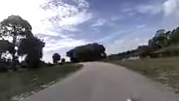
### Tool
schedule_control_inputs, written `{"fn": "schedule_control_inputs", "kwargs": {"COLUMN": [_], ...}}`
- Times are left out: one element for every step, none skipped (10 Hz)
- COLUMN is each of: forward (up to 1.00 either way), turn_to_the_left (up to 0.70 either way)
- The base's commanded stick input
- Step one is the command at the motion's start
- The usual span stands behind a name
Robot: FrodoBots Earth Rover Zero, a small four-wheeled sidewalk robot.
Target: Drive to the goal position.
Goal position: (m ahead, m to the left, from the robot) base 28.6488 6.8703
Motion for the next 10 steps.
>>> {"fn": "schedule_control_inputs", "kwargs": {"forward": [0.69, 0.69, 0.69, 0.69, 0.69, 0.69, 0.69, 0.69, 0.69, 0.69], "turn_to_the_left": [0.03, 0.03, 0.03, 0.03, 0.03, 0.03, 0.03, 0.03, 0.03, 0.03]}}
